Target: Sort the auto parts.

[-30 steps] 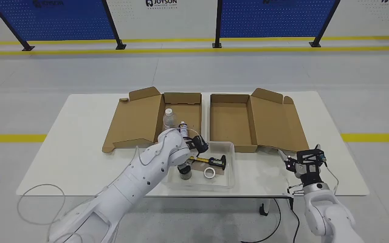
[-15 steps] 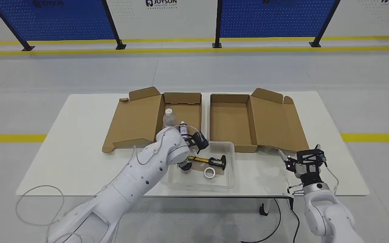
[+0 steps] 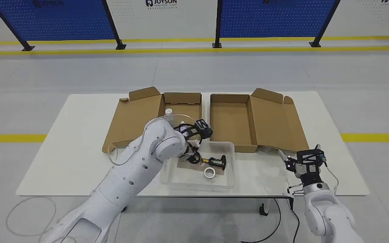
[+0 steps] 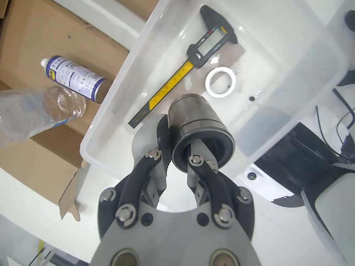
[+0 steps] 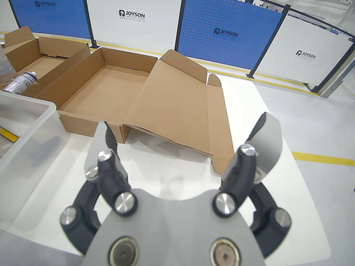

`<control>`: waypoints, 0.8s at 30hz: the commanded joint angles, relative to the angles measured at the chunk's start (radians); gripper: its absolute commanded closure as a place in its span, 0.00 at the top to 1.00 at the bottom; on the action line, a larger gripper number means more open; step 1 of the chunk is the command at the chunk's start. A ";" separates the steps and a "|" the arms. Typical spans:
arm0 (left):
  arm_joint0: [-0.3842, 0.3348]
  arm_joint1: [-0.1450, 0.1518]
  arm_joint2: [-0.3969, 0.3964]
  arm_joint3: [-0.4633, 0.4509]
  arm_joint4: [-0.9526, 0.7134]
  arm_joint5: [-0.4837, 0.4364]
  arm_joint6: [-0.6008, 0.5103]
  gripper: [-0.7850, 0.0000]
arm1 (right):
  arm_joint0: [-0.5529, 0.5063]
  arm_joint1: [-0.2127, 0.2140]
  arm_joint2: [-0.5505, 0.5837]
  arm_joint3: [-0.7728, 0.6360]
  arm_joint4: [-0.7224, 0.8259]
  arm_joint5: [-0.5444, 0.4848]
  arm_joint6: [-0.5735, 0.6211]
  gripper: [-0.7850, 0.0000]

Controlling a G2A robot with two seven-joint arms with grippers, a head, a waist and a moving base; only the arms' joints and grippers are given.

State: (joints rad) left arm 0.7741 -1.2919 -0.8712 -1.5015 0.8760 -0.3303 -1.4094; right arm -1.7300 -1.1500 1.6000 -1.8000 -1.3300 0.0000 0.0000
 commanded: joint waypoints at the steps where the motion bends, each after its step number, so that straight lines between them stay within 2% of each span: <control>1: 0.009 0.007 -0.017 -0.037 -0.034 -0.028 -0.012 0.00 | 0.000 0.000 0.000 0.000 0.000 0.000 0.000 1.00; 5: 0.033 0.020 -0.035 -0.095 -0.114 -0.087 0.006 0.00 | 0.000 0.000 0.000 0.000 0.000 0.000 0.000 1.00; 10: 0.036 0.048 -0.002 -0.124 -0.136 -0.109 0.029 0.00 | 0.000 0.000 0.000 0.000 0.000 0.000 0.000 1.00; 17: 0.018 0.079 0.020 -0.131 -0.197 -0.116 0.036 0.00 | 0.000 0.000 0.000 0.000 0.000 0.000 0.000 1.00; 24: -0.006 0.098 0.029 -0.110 -0.198 -0.115 0.035 0.00 | 0.000 0.000 0.000 0.000 0.000 0.000 0.000 1.00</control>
State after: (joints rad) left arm 0.7720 -1.1961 -0.8388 -1.6149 0.6716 -0.4454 -1.3746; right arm -1.7300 -1.1500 1.6000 -1.8000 -1.3300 0.0000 0.0000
